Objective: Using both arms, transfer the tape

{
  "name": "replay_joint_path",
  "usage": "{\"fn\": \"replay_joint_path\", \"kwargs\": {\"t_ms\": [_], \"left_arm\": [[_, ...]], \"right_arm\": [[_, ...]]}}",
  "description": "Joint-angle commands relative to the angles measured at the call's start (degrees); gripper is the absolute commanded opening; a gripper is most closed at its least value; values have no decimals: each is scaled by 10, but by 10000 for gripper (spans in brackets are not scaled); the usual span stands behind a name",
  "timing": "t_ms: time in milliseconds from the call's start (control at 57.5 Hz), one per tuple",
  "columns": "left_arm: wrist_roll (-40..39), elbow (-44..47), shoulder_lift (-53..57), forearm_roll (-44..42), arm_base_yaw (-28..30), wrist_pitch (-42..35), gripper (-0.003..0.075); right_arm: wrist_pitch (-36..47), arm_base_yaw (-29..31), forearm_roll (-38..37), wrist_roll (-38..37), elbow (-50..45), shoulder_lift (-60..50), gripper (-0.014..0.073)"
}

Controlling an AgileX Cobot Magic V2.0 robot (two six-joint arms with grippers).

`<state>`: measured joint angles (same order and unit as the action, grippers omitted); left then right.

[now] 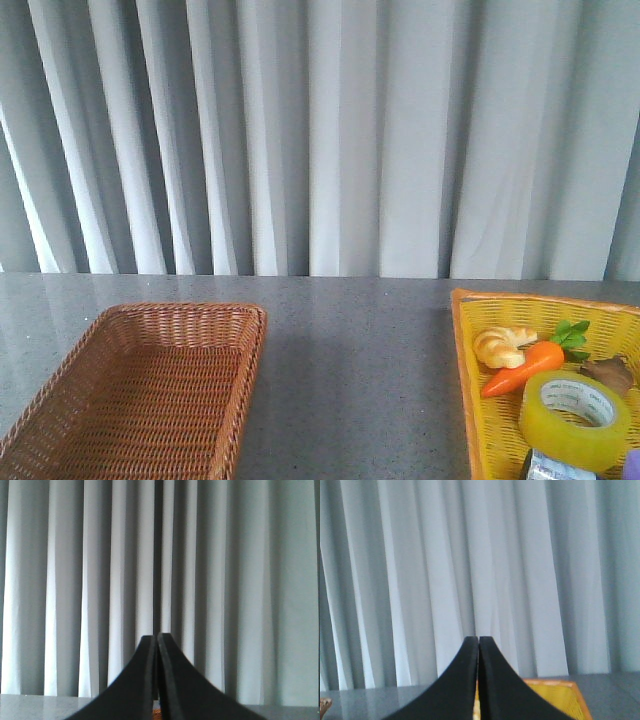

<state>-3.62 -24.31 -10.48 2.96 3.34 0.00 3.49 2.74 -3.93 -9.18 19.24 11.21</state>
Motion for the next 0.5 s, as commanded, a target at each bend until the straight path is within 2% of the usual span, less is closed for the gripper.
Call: {"fn": "replay_joint_path", "kwargs": {"t_ms": [0, 139, 243, 330, 487], "left_arm": [[15, -106, -104, -2, -1, 16, -5], [36, -263, -296, -1, -37, 21, -5], [36, -378, -419, -1, -63, 107, -5], [36, -452, -507, -1, -70, 206, -5], [36, -534, -618, 1, -70, 312, -5]], "right_arm": [[-22, 3, -10, 6, 130, 97, -7], [-207, 3, -20, 26, 332, 265, -7], [-330, 3, -19, 26, 436, 379, -7], [-355, 3, -41, 24, 475, 435, -7], [-362, 3, -45, 23, 479, 484, -7]]}}
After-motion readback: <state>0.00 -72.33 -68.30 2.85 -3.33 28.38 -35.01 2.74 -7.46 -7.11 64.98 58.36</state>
